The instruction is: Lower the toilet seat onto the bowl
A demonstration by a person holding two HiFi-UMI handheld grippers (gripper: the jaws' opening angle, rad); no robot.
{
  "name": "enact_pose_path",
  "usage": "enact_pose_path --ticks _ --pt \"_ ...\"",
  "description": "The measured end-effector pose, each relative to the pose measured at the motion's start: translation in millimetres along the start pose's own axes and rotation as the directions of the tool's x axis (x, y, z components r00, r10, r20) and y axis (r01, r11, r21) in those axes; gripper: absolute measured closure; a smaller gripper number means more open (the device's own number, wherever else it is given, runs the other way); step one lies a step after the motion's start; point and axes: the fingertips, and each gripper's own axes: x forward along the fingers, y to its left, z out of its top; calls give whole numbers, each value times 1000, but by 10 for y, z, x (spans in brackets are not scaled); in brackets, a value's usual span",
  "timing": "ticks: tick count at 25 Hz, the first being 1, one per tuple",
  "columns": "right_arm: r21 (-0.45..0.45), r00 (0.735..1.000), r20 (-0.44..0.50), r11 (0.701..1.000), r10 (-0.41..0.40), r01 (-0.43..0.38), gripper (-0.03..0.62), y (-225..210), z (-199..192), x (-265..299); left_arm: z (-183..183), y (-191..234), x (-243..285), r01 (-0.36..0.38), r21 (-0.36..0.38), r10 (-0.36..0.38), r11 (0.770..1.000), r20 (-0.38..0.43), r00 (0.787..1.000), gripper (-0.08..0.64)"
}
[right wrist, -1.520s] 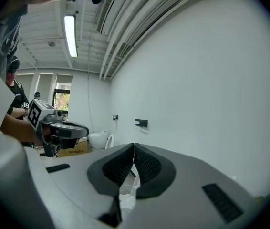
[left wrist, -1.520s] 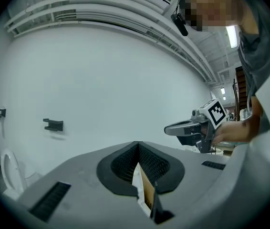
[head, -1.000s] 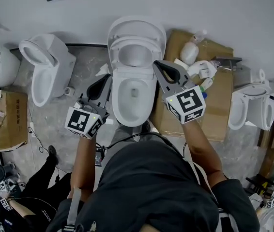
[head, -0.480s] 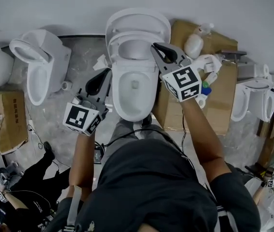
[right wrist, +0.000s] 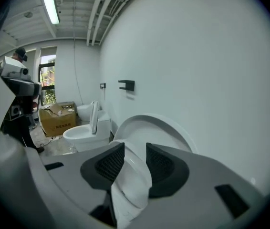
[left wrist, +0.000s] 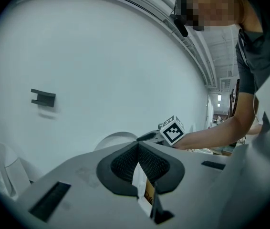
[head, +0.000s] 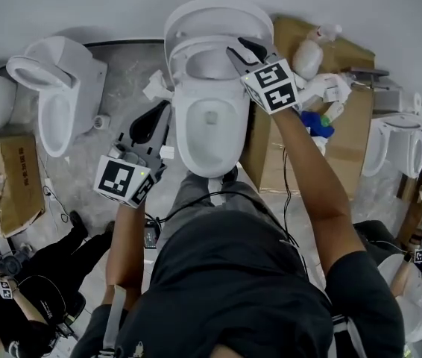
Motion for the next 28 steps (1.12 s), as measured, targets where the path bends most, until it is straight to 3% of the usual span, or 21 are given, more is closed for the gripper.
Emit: enact_pose_path --ticks 9,15,18,28 --pt "-96 984 -168 995 -53 37 448 -211 -482 628 -192 160 -80 -8 -29 7 1000 -22 1000 557" --pt "-198 977 -181 977 -112 75 447 -301 -539 732 -230 257 -82 -12 -35 11 999 -23 1000 557" --pt "-243 974 -201 969 -101 51 462 -220 -591 709 -252 285 -117 -25 -42 24 999 -23 999 557" --pt "-239 970 -240 970 -25 -34 462 64 -641 361 -259 304 -130 -33 -26 32 999 -25 999 557"
